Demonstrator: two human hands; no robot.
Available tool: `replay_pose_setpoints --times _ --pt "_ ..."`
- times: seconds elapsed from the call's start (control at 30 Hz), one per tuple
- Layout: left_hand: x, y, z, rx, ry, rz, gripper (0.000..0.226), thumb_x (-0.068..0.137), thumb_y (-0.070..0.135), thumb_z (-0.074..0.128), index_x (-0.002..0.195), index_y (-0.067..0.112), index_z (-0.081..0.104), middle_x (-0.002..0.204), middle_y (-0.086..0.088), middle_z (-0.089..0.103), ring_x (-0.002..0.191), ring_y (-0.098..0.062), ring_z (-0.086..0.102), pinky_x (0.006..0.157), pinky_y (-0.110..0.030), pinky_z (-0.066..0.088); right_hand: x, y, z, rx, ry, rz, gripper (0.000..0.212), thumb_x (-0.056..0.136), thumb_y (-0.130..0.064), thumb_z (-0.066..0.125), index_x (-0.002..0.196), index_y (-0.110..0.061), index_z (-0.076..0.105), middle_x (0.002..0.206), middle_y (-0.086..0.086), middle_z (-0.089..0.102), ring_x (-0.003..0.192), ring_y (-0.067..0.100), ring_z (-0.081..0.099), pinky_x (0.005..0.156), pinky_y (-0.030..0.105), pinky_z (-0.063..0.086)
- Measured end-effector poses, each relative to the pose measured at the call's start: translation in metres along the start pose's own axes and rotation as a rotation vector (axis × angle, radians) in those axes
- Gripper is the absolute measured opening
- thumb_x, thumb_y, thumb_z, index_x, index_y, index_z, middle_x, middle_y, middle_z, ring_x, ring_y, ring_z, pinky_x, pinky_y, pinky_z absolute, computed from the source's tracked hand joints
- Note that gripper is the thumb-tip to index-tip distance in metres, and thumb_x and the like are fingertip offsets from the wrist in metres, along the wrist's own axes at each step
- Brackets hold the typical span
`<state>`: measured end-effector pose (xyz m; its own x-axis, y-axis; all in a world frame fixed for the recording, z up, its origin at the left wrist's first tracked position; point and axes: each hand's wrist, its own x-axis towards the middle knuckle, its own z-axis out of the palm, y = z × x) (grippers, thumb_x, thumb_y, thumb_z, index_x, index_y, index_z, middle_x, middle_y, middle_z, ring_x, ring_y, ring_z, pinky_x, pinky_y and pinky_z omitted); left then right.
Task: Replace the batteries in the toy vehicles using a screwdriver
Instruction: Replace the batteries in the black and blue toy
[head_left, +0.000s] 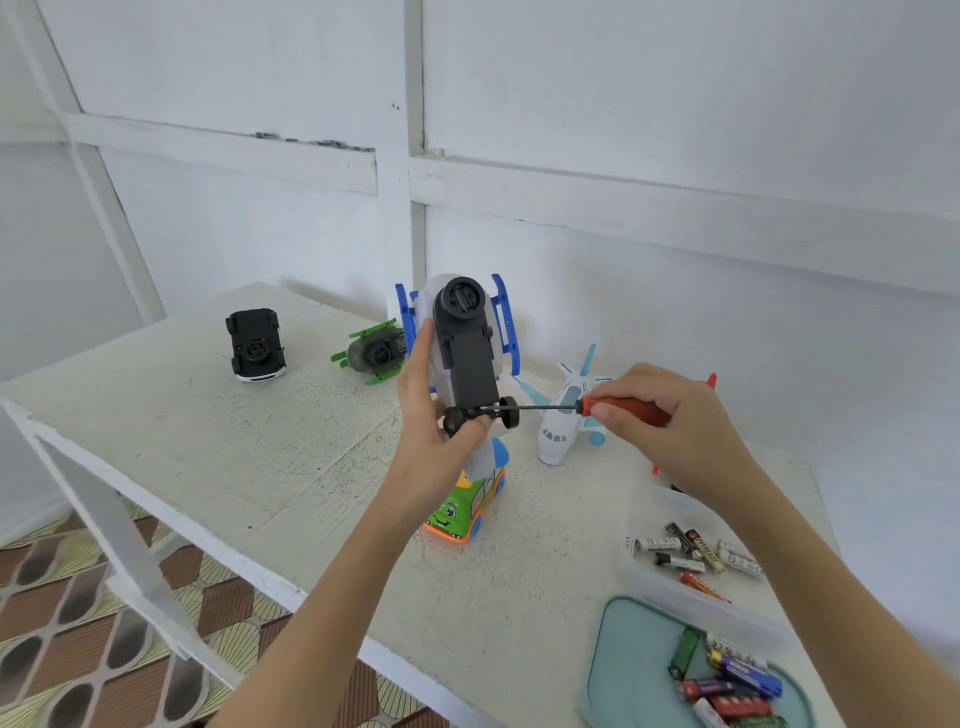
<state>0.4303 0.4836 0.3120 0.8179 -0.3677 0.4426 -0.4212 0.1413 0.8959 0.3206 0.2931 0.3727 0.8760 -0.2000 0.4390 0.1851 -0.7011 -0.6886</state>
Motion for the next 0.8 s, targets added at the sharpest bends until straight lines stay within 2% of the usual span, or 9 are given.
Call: replay_pose_setpoints --times 0.13,0.23,0.4,0.57,0.7,0.8 --pt "0.002 -0.001 -0.002 0.014 0.008 0.022 0.083 0.07 0.04 0.062 0.132 0.074 0.018 0.155 0.009 0.026 0.13 -0.033 0.045 0.101 -0.04 0.05 0.002 -0.005 0.004 -0.019 0.005 -0.041 0.016 0.083 -0.01 0.067 0.086 -0.026 0.072 0.082 0.002 0.065 0.077 0.01 0.056 0.064 0.02 0.04" --pt "0.002 -0.003 -0.004 0.026 0.005 0.036 0.085 0.071 0.04 0.062 0.136 0.069 0.016 0.154 0.008 0.026 0.13 -0.033 0.046 0.097 -0.033 0.051 0.005 -0.008 0.006 -0.046 0.005 -0.059 0.014 0.082 -0.011 0.067 0.087 -0.022 0.074 0.082 0.006 0.065 0.075 0.013 0.056 0.065 0.026 0.041" --pt "0.004 -0.006 -0.007 0.026 0.004 0.057 0.085 0.071 0.04 0.062 0.136 0.069 0.015 0.155 0.005 0.024 0.128 -0.032 0.048 0.091 -0.025 0.049 0.008 -0.011 0.008 -0.088 0.004 -0.087 0.013 0.082 -0.011 0.067 0.086 -0.021 0.074 0.081 0.002 0.065 0.076 0.013 0.057 0.066 0.027 0.042" --pt "0.005 -0.005 -0.007 -0.001 0.018 0.059 0.086 0.07 0.04 0.063 0.138 0.062 0.016 0.155 0.008 0.022 0.126 -0.029 0.05 0.088 -0.02 0.05 0.011 -0.013 0.01 -0.145 0.016 -0.117 0.012 0.082 -0.013 0.068 0.087 -0.02 0.075 0.079 -0.002 0.065 0.074 0.01 0.055 0.061 0.022 0.04" --pt "0.004 -0.005 -0.007 -0.003 0.025 0.067 0.086 0.072 0.034 0.064 0.138 0.061 0.016 0.154 0.009 0.022 0.126 -0.03 0.05 0.088 -0.021 0.05 0.012 -0.016 0.009 -0.161 0.018 -0.118 0.012 0.082 -0.013 0.068 0.088 -0.02 0.075 0.079 -0.003 0.065 0.076 0.009 0.055 0.061 0.016 0.039" --pt "0.004 -0.004 -0.008 -0.006 0.021 0.071 0.085 0.071 0.038 0.062 0.138 0.06 0.015 0.154 0.008 0.022 0.127 -0.029 0.049 0.088 -0.021 0.05 0.012 -0.017 0.007 -0.172 0.021 -0.115 0.011 0.082 -0.013 0.068 0.087 -0.019 0.075 0.079 -0.004 0.064 0.075 0.007 0.055 0.059 0.011 0.038"
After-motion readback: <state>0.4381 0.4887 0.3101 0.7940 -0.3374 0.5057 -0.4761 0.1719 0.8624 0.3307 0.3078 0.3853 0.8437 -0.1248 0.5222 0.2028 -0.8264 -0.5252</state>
